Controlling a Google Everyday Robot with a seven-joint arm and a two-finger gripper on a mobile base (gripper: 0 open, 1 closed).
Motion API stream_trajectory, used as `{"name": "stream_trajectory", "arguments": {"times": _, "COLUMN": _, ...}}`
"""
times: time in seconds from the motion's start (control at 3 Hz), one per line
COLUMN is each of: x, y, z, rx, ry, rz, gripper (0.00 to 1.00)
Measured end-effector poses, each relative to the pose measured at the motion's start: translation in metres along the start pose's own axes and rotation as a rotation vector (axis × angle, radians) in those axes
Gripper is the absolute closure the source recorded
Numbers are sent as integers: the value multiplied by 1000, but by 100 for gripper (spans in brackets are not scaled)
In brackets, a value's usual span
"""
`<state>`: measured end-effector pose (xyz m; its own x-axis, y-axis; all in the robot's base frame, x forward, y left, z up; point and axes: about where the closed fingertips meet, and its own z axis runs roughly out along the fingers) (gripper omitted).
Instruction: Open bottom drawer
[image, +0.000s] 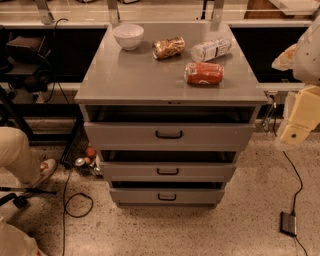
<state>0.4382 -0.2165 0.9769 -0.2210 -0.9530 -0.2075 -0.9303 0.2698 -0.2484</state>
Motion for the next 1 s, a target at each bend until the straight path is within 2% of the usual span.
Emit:
{"name": "stream_trajectory", "arguments": {"times": 0.33, "x": 0, "y": 0, "z": 0, "rx": 0, "ry": 0, "rz": 0, "gripper": 0}}
{"name": "stream_trajectory", "arguments": {"times": 0.67, "x": -4, "y": 8, "z": 23, "rx": -23, "ry": -26, "rz": -4, "gripper": 0}}
{"name": "stream_trajectory", "arguments": {"times": 1.0, "x": -17, "y": 25, "z": 73, "rx": -72, "ry": -66, "rz": -26, "gripper": 0}}
